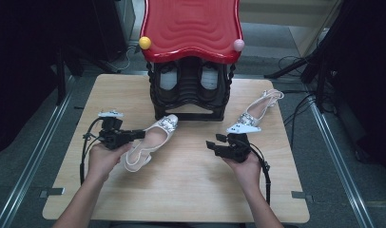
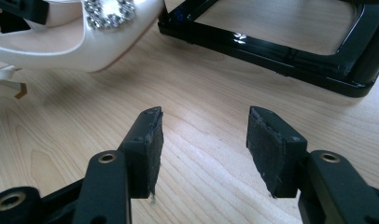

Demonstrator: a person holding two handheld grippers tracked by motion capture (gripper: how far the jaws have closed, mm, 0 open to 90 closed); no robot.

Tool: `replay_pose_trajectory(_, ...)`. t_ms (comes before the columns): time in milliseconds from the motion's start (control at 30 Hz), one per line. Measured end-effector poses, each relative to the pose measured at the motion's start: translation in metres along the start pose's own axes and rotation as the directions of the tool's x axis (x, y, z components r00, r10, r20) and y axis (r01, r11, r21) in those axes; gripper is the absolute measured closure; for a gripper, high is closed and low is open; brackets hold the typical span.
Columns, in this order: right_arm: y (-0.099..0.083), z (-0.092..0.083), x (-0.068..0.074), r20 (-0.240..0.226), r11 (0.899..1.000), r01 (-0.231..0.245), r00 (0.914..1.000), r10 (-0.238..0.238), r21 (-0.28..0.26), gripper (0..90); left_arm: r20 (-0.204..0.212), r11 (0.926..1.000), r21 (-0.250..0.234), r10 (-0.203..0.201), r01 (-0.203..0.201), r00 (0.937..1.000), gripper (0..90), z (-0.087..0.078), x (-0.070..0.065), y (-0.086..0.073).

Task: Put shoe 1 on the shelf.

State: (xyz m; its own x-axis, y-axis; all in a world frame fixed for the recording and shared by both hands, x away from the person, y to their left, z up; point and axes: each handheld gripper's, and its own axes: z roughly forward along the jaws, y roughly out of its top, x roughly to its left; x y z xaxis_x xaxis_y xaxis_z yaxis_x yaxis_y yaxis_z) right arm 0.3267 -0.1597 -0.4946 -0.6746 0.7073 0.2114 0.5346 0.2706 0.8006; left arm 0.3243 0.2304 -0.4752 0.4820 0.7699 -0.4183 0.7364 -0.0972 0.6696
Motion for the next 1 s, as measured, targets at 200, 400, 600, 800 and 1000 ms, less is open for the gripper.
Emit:
replay_pose_trajectory(200,-0.006,-0.004,0.001,0.012,1.000,-0.002,0.9999,0.002,0.000,47.1,0.042,0.9982,0.038,0.045,-0.047,0.9981,82.6,0.028,-0.021,0.004)
replay_pose_trajectory(400,-0.011,-0.009,0.002,0.025,1.000,-0.005,0.9997,0.005,0.004,47.1,0.089,0.9941,0.077,0.069,-0.076,0.9936,82.5,0.051,-0.036,0.004)
replay_pose_trajectory(600,-0.018,-0.015,0.003,0.039,1.000,-0.017,0.9991,0.017,-0.001,47.0,0.134,0.9910,0.101,0.074,-0.088,0.9883,82.2,0.068,-0.047,0.005)
replay_pose_trajectory(800,-0.025,-0.019,0.004,0.055,1.000,-0.026,0.9982,0.025,0.006,46.9,0.172,0.9863,0.121,0.090,-0.112,0.9810,81.3,0.086,-0.059,0.007)
replay_pose_trajectory(1000,-0.029,-0.017,0.006,0.061,0.999,-0.031,0.9977,0.030,0.016,46.8,0.160,0.9839,0.138,0.092,-0.114,0.9829,80.3,0.099,-0.061,0.006)
